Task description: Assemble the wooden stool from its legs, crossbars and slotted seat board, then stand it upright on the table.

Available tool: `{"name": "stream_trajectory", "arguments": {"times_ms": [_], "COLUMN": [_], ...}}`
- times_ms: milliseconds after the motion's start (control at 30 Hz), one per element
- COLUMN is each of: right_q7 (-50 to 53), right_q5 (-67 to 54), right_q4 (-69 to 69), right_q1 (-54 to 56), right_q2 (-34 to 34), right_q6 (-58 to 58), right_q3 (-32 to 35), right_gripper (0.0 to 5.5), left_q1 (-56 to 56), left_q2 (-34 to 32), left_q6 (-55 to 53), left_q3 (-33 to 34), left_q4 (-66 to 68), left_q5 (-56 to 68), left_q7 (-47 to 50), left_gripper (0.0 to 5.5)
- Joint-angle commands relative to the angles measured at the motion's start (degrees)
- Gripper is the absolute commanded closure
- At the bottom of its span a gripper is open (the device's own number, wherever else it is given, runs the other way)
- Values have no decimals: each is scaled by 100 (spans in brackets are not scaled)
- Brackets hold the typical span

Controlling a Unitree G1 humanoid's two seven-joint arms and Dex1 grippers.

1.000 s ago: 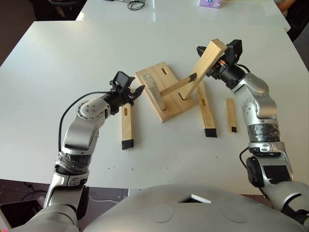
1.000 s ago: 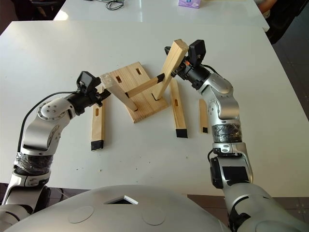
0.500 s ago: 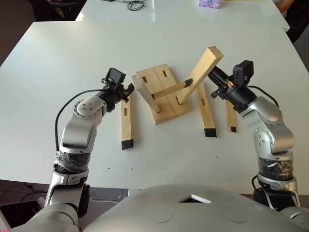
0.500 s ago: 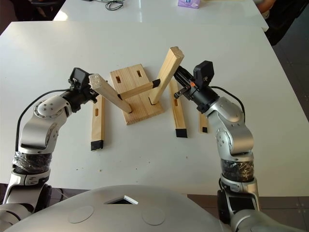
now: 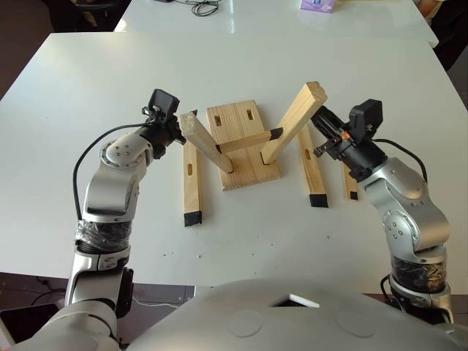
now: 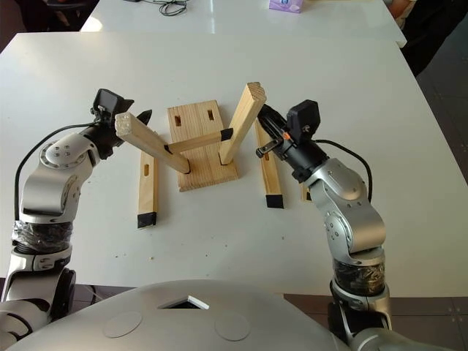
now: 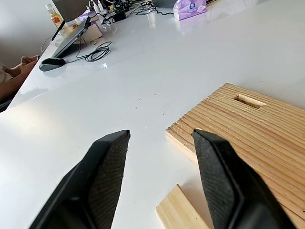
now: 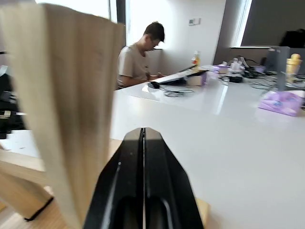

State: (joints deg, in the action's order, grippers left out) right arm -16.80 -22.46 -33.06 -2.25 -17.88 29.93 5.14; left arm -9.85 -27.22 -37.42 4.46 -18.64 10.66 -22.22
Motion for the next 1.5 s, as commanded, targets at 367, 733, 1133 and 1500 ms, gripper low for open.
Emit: {"name": "stream_trajectory", "arguments": {"times_ms": [367, 733, 1133, 1500], "right_q7": [689, -144, -782, 311], "right_q5": [362, 380, 319, 633], "right_q4": [1070, 1376, 810, 655], "right_q1": [1011, 1605, 1231, 328], "right_q2": [-166, 312, 69, 152], "right_q6": [69, 18, 72, 218], "right_q3": [767, -718, -1152, -68], "right_gripper": [550, 550, 550, 529], "left_q1": [1952, 775, 542, 363], "left_q2": [811, 1307, 1443, 1336], "left_q6": [-1059, -1212, -1073, -671], "left_q3": [505, -223, -479, -756], "left_q4": [-2200, -1653, -1212, -991], "left_q5": [833, 776, 591, 353], "left_q7": [615, 1074, 1185, 1004], "left_gripper": [356, 356, 356, 359]}}
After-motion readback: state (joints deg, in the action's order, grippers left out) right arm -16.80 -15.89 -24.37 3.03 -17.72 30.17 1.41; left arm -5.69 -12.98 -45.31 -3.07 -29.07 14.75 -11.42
